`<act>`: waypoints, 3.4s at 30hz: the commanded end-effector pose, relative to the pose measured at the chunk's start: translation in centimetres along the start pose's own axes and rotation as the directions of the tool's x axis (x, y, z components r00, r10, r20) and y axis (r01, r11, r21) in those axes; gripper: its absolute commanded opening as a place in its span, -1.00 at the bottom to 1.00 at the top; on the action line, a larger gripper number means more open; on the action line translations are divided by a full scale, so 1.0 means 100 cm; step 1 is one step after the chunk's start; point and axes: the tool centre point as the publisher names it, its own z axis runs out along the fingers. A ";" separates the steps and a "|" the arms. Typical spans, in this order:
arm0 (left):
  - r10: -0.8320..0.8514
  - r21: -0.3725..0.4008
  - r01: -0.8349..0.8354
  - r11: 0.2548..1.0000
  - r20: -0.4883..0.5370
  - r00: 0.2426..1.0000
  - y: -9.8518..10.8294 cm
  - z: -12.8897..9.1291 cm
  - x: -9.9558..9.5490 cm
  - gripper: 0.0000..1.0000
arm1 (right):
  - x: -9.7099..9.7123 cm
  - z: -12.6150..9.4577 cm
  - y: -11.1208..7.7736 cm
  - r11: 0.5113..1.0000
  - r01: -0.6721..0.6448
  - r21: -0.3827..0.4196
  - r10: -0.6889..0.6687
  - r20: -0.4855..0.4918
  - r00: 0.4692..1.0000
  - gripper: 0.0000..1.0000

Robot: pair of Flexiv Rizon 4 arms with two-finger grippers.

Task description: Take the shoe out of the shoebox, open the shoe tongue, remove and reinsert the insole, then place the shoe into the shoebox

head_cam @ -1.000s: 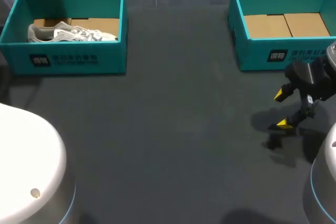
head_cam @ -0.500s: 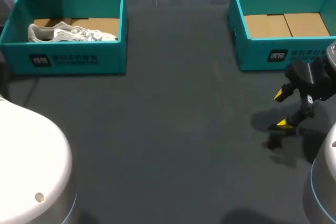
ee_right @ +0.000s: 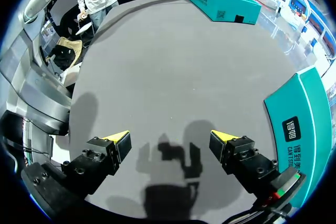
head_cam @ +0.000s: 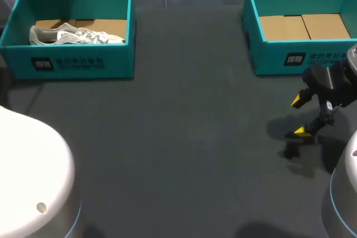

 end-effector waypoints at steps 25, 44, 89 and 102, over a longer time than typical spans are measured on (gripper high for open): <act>0.746 -0.234 -0.724 0.648 0.009 0.665 0.040 0.014 -0.003 -1.00 | 0.002 0.000 0.000 1.000 0.000 0.001 0.000 0.002 1.000 1.00; 0.763 -0.224 -0.763 0.607 -0.106 0.638 0.039 0.060 -0.029 -1.00 | 0.002 0.000 0.000 1.000 0.000 0.001 0.000 0.002 1.000 1.00; 0.735 -0.104 -0.756 0.646 -0.183 0.653 0.030 0.136 -0.054 -1.00 | 0.002 0.000 0.000 1.000 0.000 0.001 0.000 0.002 1.000 1.00; 0.720 -0.093 -0.745 0.660 -0.201 0.664 0.032 0.160 -0.064 -1.00 | 0.002 0.000 0.000 1.000 0.000 0.001 0.000 0.002 1.000 1.00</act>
